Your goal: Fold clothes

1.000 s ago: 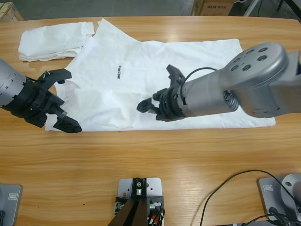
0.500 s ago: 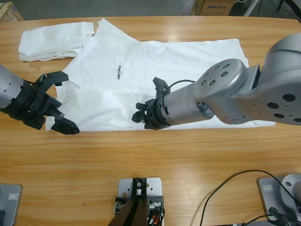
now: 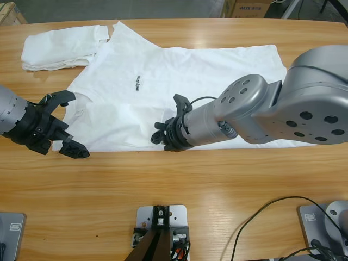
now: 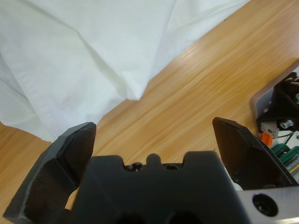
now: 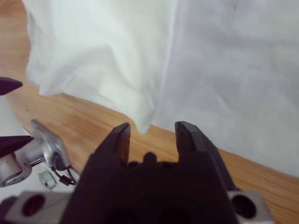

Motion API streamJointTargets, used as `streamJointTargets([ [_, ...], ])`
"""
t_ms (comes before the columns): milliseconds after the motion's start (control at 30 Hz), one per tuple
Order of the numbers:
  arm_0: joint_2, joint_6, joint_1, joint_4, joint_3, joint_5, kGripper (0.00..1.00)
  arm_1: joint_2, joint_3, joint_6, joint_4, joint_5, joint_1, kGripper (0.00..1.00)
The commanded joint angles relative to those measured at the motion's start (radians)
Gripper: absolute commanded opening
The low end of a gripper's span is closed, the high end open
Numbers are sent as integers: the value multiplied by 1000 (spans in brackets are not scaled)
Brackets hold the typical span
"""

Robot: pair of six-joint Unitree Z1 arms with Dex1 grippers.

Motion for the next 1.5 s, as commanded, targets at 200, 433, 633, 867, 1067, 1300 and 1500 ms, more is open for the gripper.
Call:
streamJointTargets([
  [200, -6, -9, 9, -15, 41, 0, 977, 75, -25, 16, -56, 37, 10, 343],
  [433, -6, -9, 9, -18, 43, 0, 977, 88, -26, 16, -60, 41, 10, 232],
  [633, -7, -9, 9, -20, 43, -3, 977, 89, -23, 18, -41, 37, 10, 82],
  [867, -10, -8, 9, -20, 45, -3, 977, 90, -23, 9, -21, 41, 10, 0],
  [1067, -7, -11, 11, -20, 44, -3, 966, 51, -41, -17, 22, 34, 10, 0],
  [1300, -1, -60, 22, -23, 38, -9, 899, -59, -221, -46, 254, 33, 10, 0],
  [1500, 17, -55, 22, -24, 52, -18, 913, -58, -237, -33, 307, 36, 10, 0],
])
